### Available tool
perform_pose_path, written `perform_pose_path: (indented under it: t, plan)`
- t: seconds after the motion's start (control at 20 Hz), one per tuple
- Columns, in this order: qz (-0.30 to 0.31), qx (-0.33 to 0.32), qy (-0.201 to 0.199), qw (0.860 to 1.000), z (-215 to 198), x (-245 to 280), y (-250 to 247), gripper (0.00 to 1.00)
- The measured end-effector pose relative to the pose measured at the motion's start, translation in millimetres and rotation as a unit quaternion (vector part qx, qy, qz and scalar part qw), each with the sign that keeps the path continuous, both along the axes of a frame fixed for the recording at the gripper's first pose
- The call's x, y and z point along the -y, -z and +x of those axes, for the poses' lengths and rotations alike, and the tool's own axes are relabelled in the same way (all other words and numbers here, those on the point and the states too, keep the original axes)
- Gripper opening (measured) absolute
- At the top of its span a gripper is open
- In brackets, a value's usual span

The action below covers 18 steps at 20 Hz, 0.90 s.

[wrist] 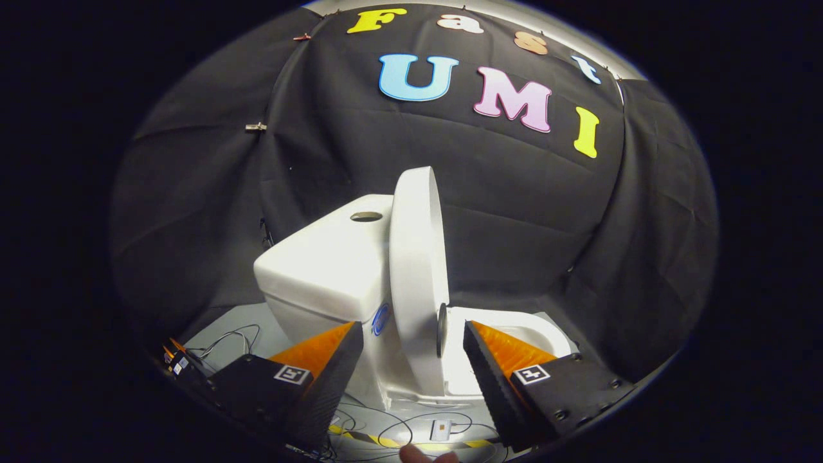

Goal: Open the toilet lid.

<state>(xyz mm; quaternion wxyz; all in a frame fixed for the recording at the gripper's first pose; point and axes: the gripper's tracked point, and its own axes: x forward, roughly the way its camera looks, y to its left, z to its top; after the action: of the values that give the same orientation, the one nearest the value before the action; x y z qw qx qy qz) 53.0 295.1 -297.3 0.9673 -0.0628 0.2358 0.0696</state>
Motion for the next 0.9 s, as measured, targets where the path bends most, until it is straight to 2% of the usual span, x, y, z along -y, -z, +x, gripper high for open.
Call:
perform_pose_path:
  t: [0.5,0.9]
  plan:
    - [0.039,0.054,-0.013,0.998,2,14,-72,0.99]
    - [0.057,0.108,0.001,0.993,9,55,-139,0.98]
